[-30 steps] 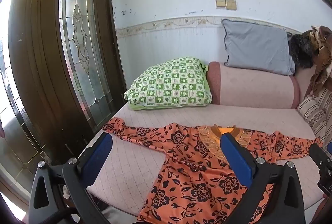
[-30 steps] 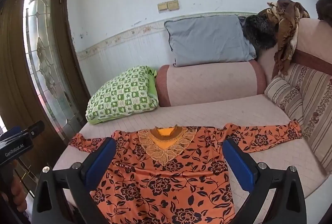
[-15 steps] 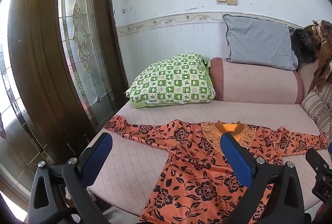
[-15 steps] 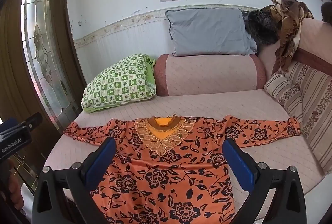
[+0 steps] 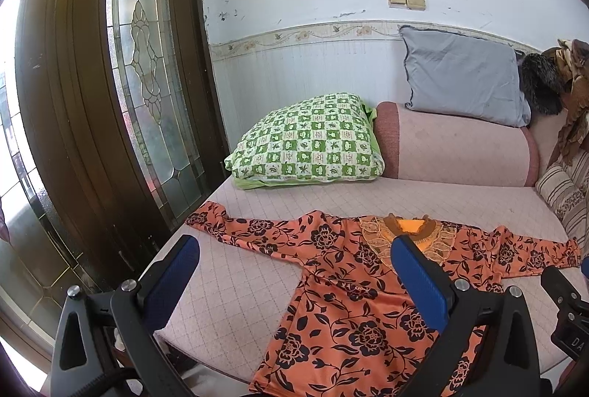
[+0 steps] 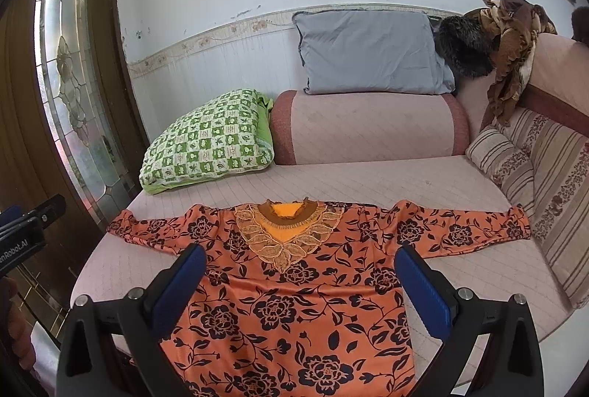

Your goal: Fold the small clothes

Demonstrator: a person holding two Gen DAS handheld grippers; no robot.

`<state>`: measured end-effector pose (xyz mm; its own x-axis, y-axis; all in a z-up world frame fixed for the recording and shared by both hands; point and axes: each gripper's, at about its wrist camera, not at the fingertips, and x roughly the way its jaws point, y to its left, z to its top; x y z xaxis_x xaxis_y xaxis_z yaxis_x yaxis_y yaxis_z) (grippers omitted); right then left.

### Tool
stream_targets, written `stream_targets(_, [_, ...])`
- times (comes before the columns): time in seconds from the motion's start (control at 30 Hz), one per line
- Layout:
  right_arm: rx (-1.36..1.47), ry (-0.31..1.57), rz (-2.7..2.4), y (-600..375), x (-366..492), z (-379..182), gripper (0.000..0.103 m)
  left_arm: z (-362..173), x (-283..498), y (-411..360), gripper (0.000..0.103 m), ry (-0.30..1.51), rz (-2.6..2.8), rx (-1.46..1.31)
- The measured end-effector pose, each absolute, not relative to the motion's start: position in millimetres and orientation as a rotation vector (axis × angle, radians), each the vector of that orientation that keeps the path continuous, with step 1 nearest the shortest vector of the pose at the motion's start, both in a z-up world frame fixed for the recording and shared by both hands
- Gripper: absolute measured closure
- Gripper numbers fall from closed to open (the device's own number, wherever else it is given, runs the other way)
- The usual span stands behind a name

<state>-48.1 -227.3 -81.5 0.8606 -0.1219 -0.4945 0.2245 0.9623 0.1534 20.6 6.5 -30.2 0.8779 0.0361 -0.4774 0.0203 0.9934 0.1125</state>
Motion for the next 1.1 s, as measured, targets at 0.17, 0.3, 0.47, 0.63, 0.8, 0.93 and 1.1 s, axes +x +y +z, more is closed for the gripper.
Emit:
stream_targets(0.17, [0.207,0.504,-0.185,-226.2,-47.8,-82.3,0.000,-30.8,21.3,8.2,0.000,0.501,0.009,0.112])
stream_targets(0.3, [0.208,0.505,-0.185,-226.0,-47.0,-81.9,0.000,-31.1,21.9,12.2,0.000,0.501,0.008,0.105])
stream_targets(0.47, [0.207,0.508,-0.185,-224.4,-46.6,-81.6,0.000,-30.7,22.2,12.0,0.000,0.503,0.007,0.109])
stream_targets(0.63, [0.203,0.508,-0.185,-223.5,-47.2,-84.3,0.000,-31.1,21.4,13.2,0.000,0.501,0.005,0.106])
stream_targets(0.8, [0.205,0.511,-0.186,-223.9,-47.3,-84.7,0.000,-31.7,20.3,11.1,0.000,0.500,-0.001,0.109])
stream_targets(0.93, [0.203,0.515,-0.189,-223.6,-47.0,-83.1,0.000,-33.0,20.8,8.5,0.000,0.503,-0.004,0.112])
stream_targets(1.1, [0.201,0.522,-0.190,-223.5,-46.3,-83.9,0.000,-34.8,22.1,6.5,0.000,0.508,-0.008,0.114])
